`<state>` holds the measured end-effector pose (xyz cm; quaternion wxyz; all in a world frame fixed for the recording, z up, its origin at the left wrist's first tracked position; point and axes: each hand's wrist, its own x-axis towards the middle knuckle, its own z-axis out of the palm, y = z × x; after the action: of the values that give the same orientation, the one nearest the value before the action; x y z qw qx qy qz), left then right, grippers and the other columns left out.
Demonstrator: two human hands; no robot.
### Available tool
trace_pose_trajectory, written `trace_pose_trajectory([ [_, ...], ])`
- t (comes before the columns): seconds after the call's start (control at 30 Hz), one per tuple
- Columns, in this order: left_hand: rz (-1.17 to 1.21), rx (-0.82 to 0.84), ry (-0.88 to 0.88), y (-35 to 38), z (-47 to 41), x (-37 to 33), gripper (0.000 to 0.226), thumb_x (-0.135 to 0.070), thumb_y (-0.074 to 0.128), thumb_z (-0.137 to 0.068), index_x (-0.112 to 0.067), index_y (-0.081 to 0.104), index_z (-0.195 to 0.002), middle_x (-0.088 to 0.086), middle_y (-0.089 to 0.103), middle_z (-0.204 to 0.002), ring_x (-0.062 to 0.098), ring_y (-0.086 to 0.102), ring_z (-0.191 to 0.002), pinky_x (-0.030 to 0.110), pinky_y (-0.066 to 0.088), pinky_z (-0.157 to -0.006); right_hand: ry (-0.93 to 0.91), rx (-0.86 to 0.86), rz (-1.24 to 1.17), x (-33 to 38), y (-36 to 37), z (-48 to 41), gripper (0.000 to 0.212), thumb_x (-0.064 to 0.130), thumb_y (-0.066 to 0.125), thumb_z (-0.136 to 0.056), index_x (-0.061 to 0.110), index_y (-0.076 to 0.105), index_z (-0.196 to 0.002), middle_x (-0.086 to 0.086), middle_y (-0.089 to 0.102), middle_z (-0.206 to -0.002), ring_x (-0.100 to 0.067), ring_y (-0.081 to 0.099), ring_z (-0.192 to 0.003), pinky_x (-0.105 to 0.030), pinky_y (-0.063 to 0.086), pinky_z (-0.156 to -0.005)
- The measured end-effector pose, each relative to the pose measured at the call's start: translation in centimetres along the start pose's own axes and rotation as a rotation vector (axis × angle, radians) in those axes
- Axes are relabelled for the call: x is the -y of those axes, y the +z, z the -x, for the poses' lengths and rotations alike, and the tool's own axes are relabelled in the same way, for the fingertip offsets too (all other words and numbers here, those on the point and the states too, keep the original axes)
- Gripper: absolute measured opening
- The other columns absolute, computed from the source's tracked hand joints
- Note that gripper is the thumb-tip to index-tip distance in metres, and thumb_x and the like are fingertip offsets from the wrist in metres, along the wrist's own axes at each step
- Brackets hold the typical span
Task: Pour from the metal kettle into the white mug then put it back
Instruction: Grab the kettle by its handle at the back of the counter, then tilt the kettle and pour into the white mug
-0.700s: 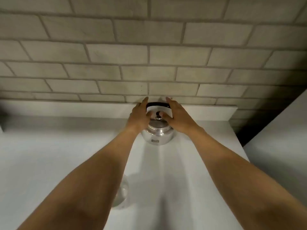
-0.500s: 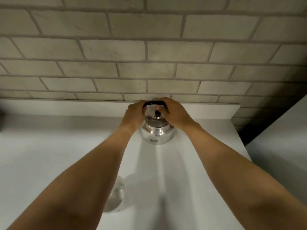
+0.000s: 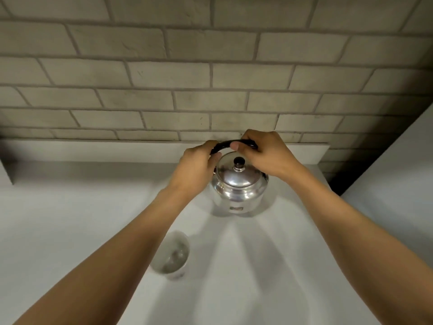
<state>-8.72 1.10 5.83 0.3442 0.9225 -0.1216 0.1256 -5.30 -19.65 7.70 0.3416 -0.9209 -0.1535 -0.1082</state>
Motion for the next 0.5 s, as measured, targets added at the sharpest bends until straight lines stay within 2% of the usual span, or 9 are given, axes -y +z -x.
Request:
trace_pose_trajectory([
  [0.07,0.033,-0.029,0.028,-0.7,2.9,-1.1,0.05,-0.029,0.062,-0.102,-0.02,0.047,-0.149,0.009,0.062,-0.14,0.033,0.069,-0.111,0.042,0.056,-0.086,-0.003,-0.024,0.052,0.8,-0.5,1.8,0.04,0.068,0.057,-0.088,0.032,0.057,-0.071,0.011,0.065,-0.064,0.0,0.06,-0.066,-0.017,0.038,-0.051],
  [0.1,0.02,-0.048,0.034,-0.7,4.5,-1.7,0.057,-0.034,0.064,-0.101,-0.022,0.04,-0.151,0.007,0.054,-0.147,0.032,0.065,-0.119,0.044,0.056,-0.086,-0.009,-0.031,0.07,1.2,-0.7,2.8,0.042,0.068,0.056,-0.088,0.03,0.058,-0.072,0.008,0.062,-0.06,0.001,0.06,-0.067,-0.016,0.037,-0.051],
  [0.17,-0.049,-0.087,0.067,-0.4,7.9,-2.7,0.061,-0.043,0.066,-0.096,-0.027,0.036,-0.147,0.0,0.046,-0.146,0.029,0.059,-0.123,0.042,0.055,-0.075,-0.015,-0.034,0.088,1.9,-0.9,4.8,0.043,0.069,0.055,-0.089,0.028,0.06,-0.075,0.011,0.06,-0.058,0.004,0.059,-0.066,-0.011,0.034,-0.05],
  [0.27,-0.133,-0.079,0.122,0.3,12.4,-3.9,0.055,-0.046,0.067,-0.095,-0.027,0.047,-0.143,0.0,0.049,-0.146,0.029,0.056,-0.123,0.043,0.058,-0.07,-0.016,-0.035,0.088,2.9,-1.0,7.5,0.042,0.071,0.053,-0.09,0.033,0.061,-0.076,0.011,0.059,-0.056,0.003,0.058,-0.065,-0.016,0.035,-0.052],
  [0.4,-0.135,-0.082,0.111,1.5,16.9,-3.8,0.057,-0.047,0.067,-0.097,-0.025,0.053,-0.147,0.006,0.053,-0.144,0.031,0.054,-0.123,0.042,0.059,-0.08,-0.024,-0.047,0.086,4.1,-1.7,10.5,0.052,0.074,0.05,-0.09,0.025,0.066,-0.081,0.008,0.06,-0.055,-0.002,0.059,-0.064,-0.021,0.036,-0.053],
  [0.5,0.005,-0.039,-0.021,2.4,19.5,-3.8,0.071,-0.059,0.056,-0.098,-0.027,0.037,-0.158,0.005,0.043,-0.15,0.029,0.047,-0.132,0.039,0.054,-0.088,-0.003,-0.042,0.079,4.9,-2.3,12.1,0.049,0.071,0.053,-0.09,0.025,0.067,-0.081,0.007,0.059,-0.055,-0.003,0.057,-0.06,-0.019,0.036,-0.052],
])
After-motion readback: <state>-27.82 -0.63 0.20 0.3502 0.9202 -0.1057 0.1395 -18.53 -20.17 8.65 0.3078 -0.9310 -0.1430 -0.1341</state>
